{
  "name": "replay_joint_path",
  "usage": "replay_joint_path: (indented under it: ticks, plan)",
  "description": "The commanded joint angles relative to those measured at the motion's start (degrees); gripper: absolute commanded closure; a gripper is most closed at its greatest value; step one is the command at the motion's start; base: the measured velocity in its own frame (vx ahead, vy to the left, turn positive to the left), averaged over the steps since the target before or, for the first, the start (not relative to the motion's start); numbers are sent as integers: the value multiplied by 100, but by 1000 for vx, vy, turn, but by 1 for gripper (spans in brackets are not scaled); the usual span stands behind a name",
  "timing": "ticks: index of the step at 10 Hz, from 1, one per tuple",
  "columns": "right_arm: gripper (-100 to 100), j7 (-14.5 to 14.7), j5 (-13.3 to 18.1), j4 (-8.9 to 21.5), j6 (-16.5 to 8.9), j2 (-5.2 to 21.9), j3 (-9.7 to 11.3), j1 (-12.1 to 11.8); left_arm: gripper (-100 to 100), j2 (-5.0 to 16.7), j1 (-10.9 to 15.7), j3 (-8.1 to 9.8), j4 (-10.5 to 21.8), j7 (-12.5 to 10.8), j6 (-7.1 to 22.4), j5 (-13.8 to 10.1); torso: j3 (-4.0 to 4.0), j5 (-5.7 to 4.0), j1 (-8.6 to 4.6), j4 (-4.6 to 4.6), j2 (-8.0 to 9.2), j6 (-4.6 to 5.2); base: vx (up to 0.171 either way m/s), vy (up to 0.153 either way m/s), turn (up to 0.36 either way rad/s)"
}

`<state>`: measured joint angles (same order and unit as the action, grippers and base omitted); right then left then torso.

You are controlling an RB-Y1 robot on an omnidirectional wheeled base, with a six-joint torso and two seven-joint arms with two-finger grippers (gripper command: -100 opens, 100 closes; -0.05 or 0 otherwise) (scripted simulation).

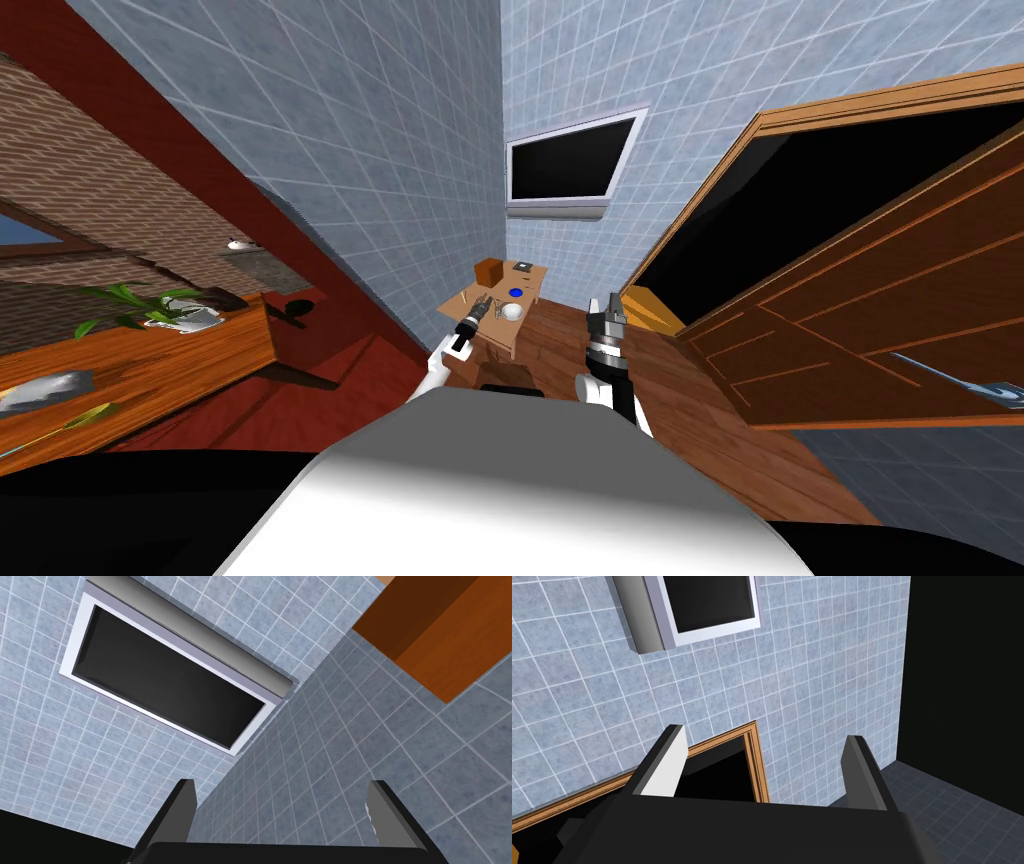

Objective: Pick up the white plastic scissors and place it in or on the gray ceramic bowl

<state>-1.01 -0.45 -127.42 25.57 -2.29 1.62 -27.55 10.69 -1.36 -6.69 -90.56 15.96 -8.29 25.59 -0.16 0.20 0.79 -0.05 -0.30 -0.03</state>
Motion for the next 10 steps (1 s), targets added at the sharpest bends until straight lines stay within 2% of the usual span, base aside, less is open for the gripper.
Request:
replay_joint_path:
  ticks: [1, 2, 3, 5, 6, 9, 10]
  plan:
    - [0, 0, 0, 0, 0, 0, 0, 0, -100, 36, 76, -11, 286, 77, 76, 61, 0, 0, 0, 0, 0, 0, -36, 134, -122]
    - [0, 0, 0, 0, 0, 0, -1, -2, -100, 76, 206, -30, 495, 194, 155, 161, -5, -1, -12, -2, -9, -5, -8, 88, -194]
    - [0, 0, 0, 0, 0, -1, 0, -1, -100, 76, 206, -30, 621, 194, 155, 161, -11, -5, -26, -4, -20, -2, 0, 57, -123]
    - [0, 0, 0, 0, 0, -1, 1, -1, -100, 156, 458, -61, 1096, 430, 286, 352, -15, -8, -42, -6, -26, -1, -9, 72, -292]
    - [0, 0, 0, 0, 0, -1, 1, -1, -100, 156, 458, -61, 1219, 430, 286, 352, -14, -7, -33, -5, -25, -1, -2, 75, -116]
    - [0, 0, 0, 0, 0, -1, 0, -3, -100, 231, 696, -84, 1669, 666, 382, 531, -20, -8, -40, -8, -35, -6, 13, 63, -145]
    - [0, 0, 0, 0, 0, -1, 0, -2, -100, 231, 696, -84, 1810, 666, 382, 531, -21, -9, -43, -8, -37, -3, 14, 40, -124]
